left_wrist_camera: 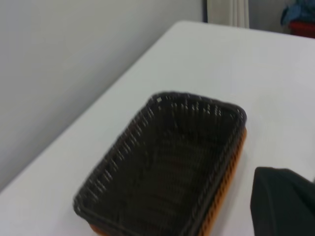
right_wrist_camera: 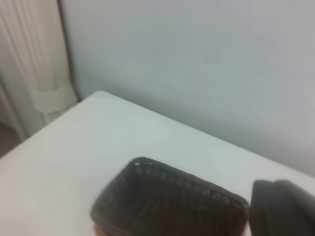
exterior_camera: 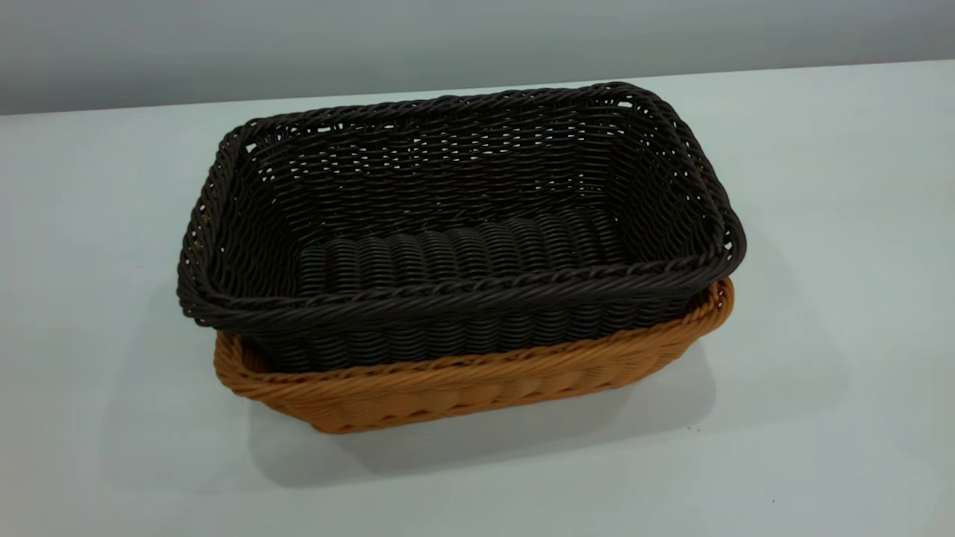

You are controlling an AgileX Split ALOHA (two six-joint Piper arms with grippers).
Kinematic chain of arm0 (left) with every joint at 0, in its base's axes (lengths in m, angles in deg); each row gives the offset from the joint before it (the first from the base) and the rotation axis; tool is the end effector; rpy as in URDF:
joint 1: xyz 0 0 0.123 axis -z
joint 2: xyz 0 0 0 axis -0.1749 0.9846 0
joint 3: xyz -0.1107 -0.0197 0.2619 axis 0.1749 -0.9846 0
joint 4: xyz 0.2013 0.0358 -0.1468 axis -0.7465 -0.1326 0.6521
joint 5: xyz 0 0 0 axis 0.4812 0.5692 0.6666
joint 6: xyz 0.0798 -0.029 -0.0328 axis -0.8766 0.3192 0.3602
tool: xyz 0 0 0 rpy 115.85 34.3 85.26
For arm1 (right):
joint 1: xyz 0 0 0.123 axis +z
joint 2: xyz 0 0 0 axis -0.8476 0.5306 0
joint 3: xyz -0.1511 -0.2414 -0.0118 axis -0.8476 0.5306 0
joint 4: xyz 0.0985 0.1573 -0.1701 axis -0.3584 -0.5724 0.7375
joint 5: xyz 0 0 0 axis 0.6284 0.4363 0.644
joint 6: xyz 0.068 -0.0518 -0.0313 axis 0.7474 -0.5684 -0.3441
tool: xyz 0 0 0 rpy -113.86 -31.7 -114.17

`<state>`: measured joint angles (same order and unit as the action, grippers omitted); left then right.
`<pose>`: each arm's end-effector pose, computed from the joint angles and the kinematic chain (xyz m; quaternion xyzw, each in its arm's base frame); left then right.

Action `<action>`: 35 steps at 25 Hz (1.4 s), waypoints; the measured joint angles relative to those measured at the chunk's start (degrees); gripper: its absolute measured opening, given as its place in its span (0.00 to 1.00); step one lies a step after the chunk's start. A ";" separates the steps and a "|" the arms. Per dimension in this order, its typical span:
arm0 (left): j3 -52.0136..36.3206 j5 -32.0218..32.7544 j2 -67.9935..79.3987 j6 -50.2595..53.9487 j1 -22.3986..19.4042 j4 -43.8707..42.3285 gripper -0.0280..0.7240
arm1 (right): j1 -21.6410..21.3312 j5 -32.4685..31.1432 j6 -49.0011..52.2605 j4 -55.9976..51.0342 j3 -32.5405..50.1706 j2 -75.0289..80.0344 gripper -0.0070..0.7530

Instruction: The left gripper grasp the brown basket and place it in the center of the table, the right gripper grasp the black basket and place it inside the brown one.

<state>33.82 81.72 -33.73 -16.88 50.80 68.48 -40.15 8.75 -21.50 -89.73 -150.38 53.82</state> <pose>0.0389 -0.0445 0.3765 0.4395 0.7054 -0.1392 0.5383 0.0420 0.0401 0.5197 -0.2241 0.7837 0.1886 0.5477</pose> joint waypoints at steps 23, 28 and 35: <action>-14.43 7.65 -1.08 8.14 0.00 -2.52 0.04 | -0.07 7.79 6.15 11.69 55.47 -41.03 0.01; -15.27 10.70 -2.38 8.91 0.00 1.30 0.04 | -0.07 7.69 6.38 11.76 59.24 -43.76 0.01; -18.86 15.44 -9.54 11.33 0.00 1.66 0.04 | -0.07 9.40 4.91 11.99 59.93 -43.66 0.01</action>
<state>14.95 97.17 -43.27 -5.55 50.80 70.13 -40.22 18.15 -16.59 -77.73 -90.45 10.15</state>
